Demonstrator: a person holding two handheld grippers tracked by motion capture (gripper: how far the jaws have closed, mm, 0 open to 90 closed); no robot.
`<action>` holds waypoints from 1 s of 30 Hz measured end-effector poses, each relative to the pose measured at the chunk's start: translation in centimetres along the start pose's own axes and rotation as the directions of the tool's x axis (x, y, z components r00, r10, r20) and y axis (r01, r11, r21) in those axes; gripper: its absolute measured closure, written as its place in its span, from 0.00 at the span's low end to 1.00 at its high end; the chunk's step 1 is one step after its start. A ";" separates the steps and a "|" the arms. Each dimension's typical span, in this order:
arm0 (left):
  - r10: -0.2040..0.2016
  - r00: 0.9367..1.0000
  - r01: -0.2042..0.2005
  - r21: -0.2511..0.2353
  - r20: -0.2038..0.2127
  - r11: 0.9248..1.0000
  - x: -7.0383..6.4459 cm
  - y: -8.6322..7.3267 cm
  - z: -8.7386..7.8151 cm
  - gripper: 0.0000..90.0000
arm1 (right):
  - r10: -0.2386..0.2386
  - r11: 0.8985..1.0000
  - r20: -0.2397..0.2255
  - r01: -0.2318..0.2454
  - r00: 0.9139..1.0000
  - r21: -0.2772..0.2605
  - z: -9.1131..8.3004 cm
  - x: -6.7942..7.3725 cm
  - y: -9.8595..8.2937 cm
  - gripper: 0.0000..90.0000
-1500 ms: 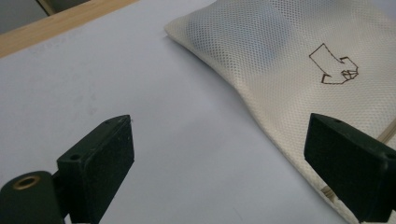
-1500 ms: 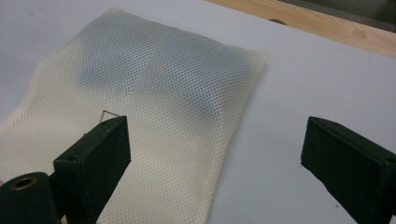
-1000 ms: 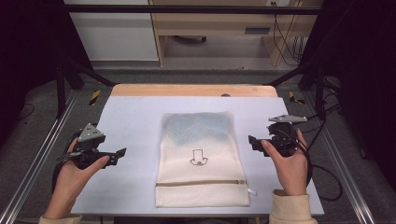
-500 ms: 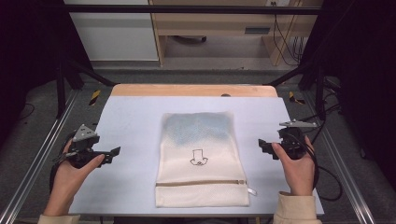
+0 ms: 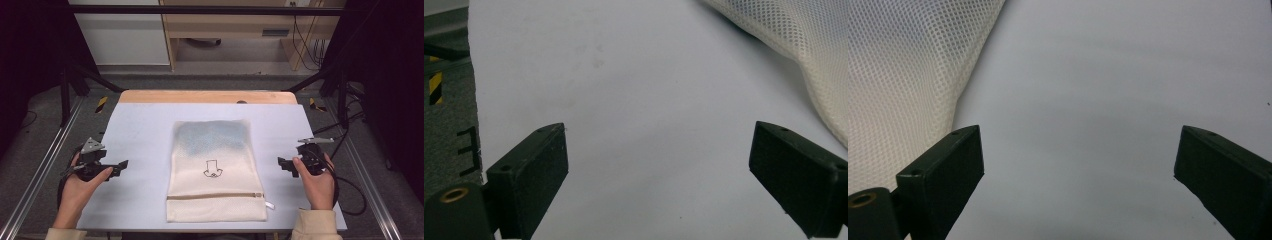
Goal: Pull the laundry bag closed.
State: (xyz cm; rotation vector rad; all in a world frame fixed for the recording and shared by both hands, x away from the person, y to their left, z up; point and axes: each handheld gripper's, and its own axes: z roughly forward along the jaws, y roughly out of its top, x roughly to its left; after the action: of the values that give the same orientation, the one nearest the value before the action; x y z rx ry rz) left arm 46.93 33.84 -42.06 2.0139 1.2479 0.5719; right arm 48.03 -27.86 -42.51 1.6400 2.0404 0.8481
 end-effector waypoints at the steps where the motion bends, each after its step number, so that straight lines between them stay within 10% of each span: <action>1: -0.004 1.000 0.004 -0.002 -0.003 1.000 0.1 -0.1 0.1 0.10 | 0.000 1.000 -0.002 0.000 1.000 0.001 0.1 -0.1 -0.1 0.07; 15: -0.007 1.000 0.007 -0.013 -0.001 1.000 0.9 -1.4 1.3 0.06 | -0.017 1.000 -0.011 0.017 1.000 0.009 1.2 -1.0 -1.5 0.09; 30: 0.035 0.999 -0.035 -0.021 -0.009 0.999 0.4 -2.4 2.5 0.05 | -0.135 0.983 -0.032 0.129 0.990 -0.134 2.3 -0.8 -3.9 0.12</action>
State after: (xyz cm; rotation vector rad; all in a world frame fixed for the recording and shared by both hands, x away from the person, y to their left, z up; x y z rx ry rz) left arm 47.34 34.12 -45.53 2.0210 1.2088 0.6082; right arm 46.87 -28.64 -46.88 1.4117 2.0477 0.9539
